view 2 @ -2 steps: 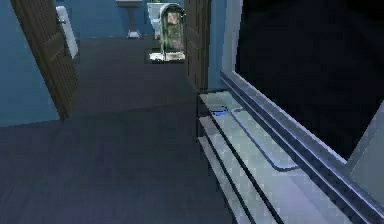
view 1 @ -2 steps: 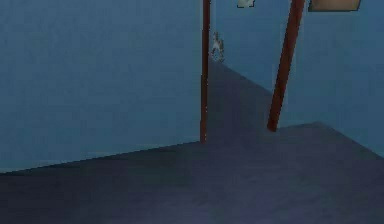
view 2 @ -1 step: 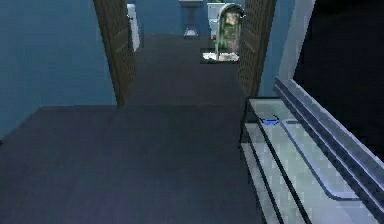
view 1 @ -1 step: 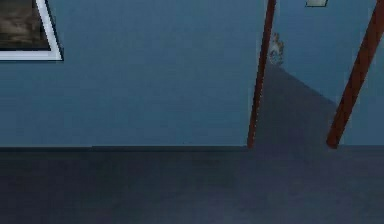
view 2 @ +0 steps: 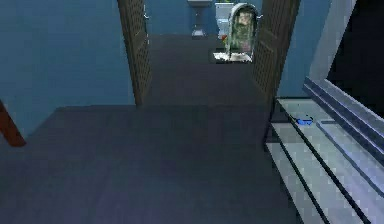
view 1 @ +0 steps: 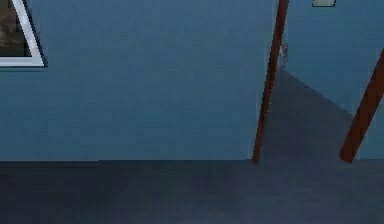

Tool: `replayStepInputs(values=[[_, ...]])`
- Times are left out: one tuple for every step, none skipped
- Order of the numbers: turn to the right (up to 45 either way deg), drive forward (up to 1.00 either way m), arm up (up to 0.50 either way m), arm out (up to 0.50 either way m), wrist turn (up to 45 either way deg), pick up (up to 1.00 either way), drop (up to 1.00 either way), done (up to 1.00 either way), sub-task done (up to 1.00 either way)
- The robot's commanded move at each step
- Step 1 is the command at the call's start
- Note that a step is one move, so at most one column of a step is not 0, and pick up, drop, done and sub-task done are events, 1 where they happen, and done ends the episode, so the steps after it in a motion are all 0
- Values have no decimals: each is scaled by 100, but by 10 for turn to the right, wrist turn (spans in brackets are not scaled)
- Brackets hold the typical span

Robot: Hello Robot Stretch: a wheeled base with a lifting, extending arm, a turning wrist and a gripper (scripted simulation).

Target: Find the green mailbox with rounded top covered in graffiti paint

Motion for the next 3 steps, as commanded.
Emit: replayStepInputs(values=[[450,0,0,0,0,0,0,0,0],[390,0,0,0,0,0,0,0,0],[0,15,0,0,0,0,0,0,0]])
